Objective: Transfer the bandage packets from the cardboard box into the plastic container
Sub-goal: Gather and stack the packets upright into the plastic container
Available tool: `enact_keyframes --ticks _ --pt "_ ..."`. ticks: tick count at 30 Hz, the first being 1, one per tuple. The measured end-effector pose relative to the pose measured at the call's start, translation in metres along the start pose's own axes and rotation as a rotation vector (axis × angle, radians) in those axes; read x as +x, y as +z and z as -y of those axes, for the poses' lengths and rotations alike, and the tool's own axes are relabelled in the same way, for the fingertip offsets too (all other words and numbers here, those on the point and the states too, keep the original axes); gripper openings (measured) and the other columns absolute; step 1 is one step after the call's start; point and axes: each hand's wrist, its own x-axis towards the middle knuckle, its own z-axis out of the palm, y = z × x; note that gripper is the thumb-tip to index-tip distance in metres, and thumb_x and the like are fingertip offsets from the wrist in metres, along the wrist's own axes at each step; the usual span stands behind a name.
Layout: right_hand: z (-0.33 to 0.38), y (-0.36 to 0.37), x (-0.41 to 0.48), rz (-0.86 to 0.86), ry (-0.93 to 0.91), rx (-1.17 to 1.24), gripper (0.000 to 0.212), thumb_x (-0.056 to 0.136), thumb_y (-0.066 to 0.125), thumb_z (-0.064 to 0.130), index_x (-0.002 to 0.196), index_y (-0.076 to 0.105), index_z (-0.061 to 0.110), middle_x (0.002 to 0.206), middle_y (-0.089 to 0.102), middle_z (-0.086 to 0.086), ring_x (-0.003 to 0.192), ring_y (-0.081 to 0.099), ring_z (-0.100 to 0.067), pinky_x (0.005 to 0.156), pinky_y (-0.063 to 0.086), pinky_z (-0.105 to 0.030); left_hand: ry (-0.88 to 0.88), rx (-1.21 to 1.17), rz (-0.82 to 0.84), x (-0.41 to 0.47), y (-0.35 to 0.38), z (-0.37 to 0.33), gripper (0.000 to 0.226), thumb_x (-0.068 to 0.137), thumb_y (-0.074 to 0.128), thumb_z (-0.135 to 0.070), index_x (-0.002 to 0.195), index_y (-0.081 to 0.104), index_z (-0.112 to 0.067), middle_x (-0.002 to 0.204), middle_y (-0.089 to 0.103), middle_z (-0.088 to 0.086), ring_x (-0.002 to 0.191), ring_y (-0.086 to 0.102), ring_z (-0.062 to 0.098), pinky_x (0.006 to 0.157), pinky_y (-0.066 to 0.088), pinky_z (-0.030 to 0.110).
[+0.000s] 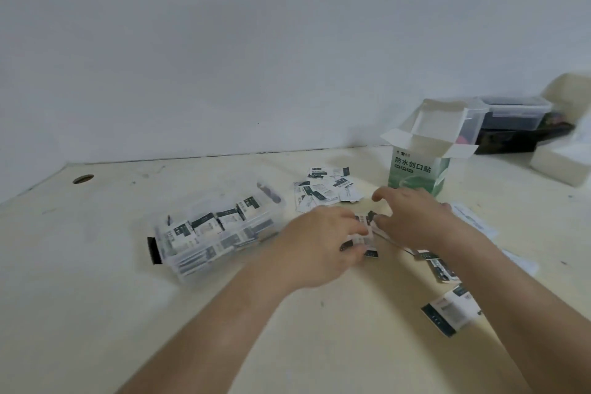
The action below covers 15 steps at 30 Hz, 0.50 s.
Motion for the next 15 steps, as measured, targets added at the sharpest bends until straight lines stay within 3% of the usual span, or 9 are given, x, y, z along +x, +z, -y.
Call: enact_keyframes --ticks 2,4,7,9,12,15 --pt "-0.017 -0.001 0.001 0.01 0.083 -0.036 0.045 0.094 0.045 0.043 0.137 0.038 0.031 0.145 0.04 -0.002 0.134 0.03 -0.028 0.099 0.033 -0.055 -0.008 0.005 0.063 0.016 0.021 -0.005 0.054 0.09 0.048 -0.055 0.141 0.04 -0.039 0.156 0.026 0.0 0.142 0.022 0.02 0.115 0.024 0.039" --pt "-0.033 0.002 -0.001 0.096 0.162 -0.038 0.055 0.087 0.042 0.054 0.137 0.035 0.032 0.146 0.038 -0.003 0.135 0.029 -0.032 0.103 0.032 -0.056 -0.026 0.067 0.134 0.025 0.032 -0.007 0.062 0.086 0.044 -0.067 0.143 0.029 -0.046 0.161 0.014 0.0 0.146 0.01 0.019 0.117 0.016 0.047" --pt "-0.041 0.008 -0.006 0.187 0.148 -0.058 0.061 0.085 0.039 0.063 0.137 0.036 0.031 0.145 0.04 -0.006 0.131 0.037 -0.033 0.101 0.036 -0.055 -0.072 0.077 0.084 0.025 0.037 -0.003 0.059 0.085 0.046 -0.068 0.138 0.038 -0.045 0.153 0.031 -0.007 0.14 0.024 0.016 0.113 0.024 0.039" --pt "-0.038 0.012 -0.009 0.147 0.084 -0.067 0.053 0.092 0.041 0.057 0.137 0.039 0.03 0.142 0.042 -0.003 0.129 0.039 -0.029 0.098 0.037 -0.053 -0.099 0.087 -0.03 0.022 0.036 0.001 0.047 0.086 0.048 -0.064 0.127 0.048 -0.041 0.135 0.046 -0.012 0.128 0.036 0.014 0.103 0.033 0.031" --pt "-0.025 0.016 -0.014 0.081 -0.109 0.025 0.047 0.092 0.048 0.05 0.135 0.043 0.03 0.136 0.048 0.001 0.125 0.043 -0.023 0.1 0.04 -0.049 -0.147 0.114 -0.164 0.018 0.034 0.006 0.039 0.089 0.047 -0.058 0.114 0.055 -0.03 0.122 0.053 -0.01 0.118 0.041 0.013 0.097 0.037 0.029" --pt "-0.013 0.018 -0.017 0.104 -0.285 0.221 0.054 0.087 0.059 0.036 0.137 0.04 0.033 0.132 0.052 0.004 0.117 0.049 -0.017 0.096 0.043 -0.038 -0.123 -0.007 -0.167 0.017 0.032 0.008 0.039 0.089 0.053 -0.047 0.121 0.052 -0.025 0.123 0.055 -0.009 0.118 0.045 0.012 0.099 0.036 0.028"
